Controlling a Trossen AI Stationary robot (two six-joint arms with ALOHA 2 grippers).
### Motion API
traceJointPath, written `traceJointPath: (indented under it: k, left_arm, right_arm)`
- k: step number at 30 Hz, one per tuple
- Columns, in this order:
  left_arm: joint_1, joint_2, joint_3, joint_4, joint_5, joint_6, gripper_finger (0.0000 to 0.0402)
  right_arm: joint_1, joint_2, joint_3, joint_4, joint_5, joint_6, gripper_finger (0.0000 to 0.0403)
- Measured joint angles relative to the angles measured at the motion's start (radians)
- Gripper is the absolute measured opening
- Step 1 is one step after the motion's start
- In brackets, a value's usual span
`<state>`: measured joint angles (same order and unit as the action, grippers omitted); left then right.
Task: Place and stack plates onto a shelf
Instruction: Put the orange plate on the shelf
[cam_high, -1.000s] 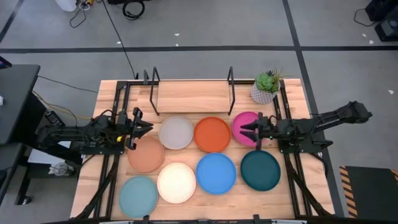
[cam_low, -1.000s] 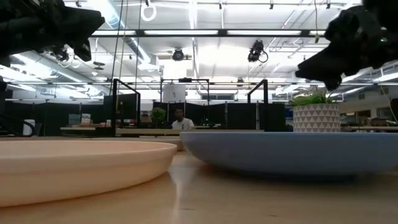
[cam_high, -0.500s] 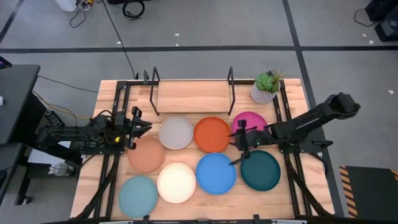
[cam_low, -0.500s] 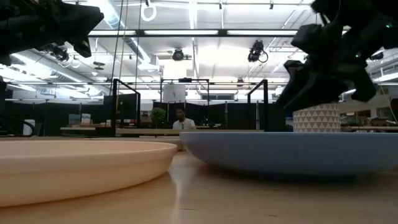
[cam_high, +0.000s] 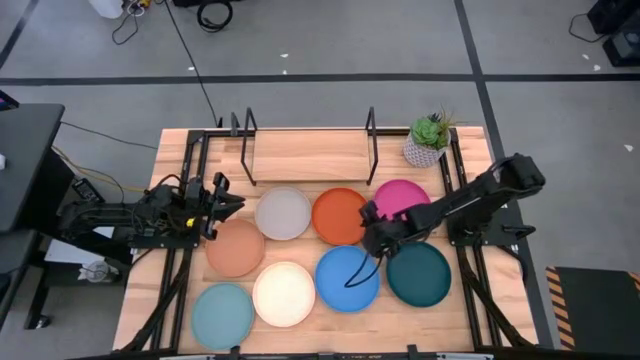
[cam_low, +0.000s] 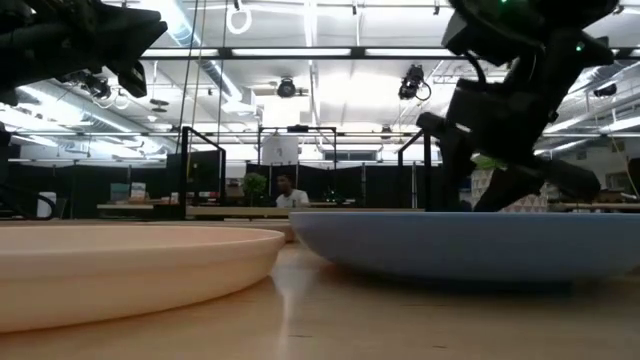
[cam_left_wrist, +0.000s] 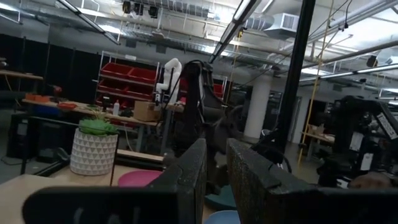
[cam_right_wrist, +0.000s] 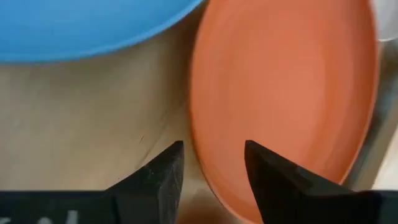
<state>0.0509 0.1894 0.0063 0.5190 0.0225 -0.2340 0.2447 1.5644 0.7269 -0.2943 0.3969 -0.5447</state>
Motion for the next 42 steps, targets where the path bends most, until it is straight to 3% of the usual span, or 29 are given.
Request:
traceJointPath:
  k: [8, 19, 30, 37, 42]
  left_arm:
    - [0.000, 0.000, 0.000, 0.000, 0.000, -0.051, 0.0069]
    - [0.000, 0.000, 0.000, 0.000, 0.000, -0.052, 0.0069]
    - [0.000, 0.000, 0.000, 0.000, 0.000, -0.047, 0.0069]
    - [0.000, 0.000, 0.000, 0.001, 0.000, -0.046, 0.0069]
    - [0.000, 0.000, 0.000, 0.002, 0.000, -0.037, 0.0069]
  right_arm:
    - [-0.005, 0.067, 0.006, 0.008, 0.001, -0.123, 0.0102]
    - [0.009, 0.033, 0.005, 0.012, 0.002, -0.175, 0.0024]
    - [0.053, -0.036, 0.064, 0.004, 0.054, -0.239, 0.0029]
    - [-0.092, -0.029, 0.194, -0.043, -0.010, -0.241, 0.0023]
    - [-0.220, -0.028, 0.210, -0.046, -0.072, -0.306, 0.0023]
